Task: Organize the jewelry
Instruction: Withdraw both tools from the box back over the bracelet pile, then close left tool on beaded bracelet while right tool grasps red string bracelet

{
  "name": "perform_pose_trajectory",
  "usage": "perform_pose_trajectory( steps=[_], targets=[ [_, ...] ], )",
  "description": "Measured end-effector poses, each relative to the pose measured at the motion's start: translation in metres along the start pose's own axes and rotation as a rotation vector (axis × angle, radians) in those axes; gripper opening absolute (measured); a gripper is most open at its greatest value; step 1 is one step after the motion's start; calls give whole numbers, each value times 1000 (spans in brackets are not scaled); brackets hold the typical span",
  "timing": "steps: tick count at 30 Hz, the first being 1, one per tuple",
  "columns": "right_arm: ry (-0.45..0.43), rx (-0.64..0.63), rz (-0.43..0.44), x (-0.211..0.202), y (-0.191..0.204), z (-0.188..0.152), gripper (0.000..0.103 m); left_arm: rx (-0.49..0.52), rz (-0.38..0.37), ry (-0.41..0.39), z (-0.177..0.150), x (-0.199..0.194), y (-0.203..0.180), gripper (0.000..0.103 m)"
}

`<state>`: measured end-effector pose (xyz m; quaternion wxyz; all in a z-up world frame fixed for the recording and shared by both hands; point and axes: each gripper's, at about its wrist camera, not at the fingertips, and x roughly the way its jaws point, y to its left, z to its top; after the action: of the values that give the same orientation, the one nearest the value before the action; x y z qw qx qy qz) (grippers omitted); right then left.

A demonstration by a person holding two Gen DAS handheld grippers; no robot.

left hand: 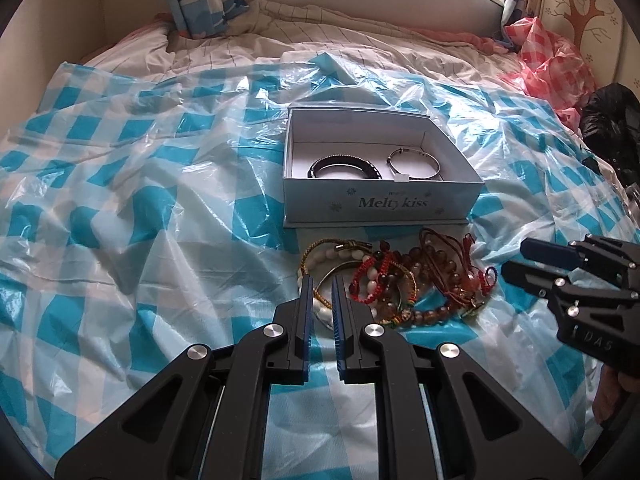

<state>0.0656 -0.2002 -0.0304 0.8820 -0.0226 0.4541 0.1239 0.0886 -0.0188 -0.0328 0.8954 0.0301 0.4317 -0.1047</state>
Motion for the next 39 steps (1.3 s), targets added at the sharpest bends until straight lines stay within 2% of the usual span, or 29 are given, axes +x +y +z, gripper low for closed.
perform_pose_trajectory(
  steps=[10, 14, 22, 28, 30, 32, 33, 35, 37, 39],
  targets=[
    [28, 36, -8, 24, -5, 7, 36, 0, -4, 15, 7, 18, 0, 10],
    [28, 50, -15, 31, -9, 9, 41, 0, -2, 21, 6, 23, 1, 12],
    [41, 98, 5, 44, -16, 13, 41, -6, 1, 25, 8, 31, 2, 18],
    [43, 121, 27, 53, -20, 19, 41, -8, -1, 26, 12, 35, 3, 19],
    [48, 128, 36, 55, -20, 20, 38, -2, -4, 28, 13, 37, 3, 18],
    [57, 124, 41, 58, -20, 21, 18, 9, -5, 33, 15, 40, 3, 18],
    [60, 123, 42, 59, -19, 21, 15, 14, -4, 34, 15, 40, 3, 18],
    [58, 120, 41, 58, -19, 21, 9, 23, -10, 36, 15, 41, 3, 17],
    [51, 122, 49, 57, -20, 22, 5, 35, -10, 33, 15, 40, 2, 7],
    [43, 125, 54, 54, -21, 23, 4, 41, -14, 31, 15, 38, 2, 3]
  ],
)
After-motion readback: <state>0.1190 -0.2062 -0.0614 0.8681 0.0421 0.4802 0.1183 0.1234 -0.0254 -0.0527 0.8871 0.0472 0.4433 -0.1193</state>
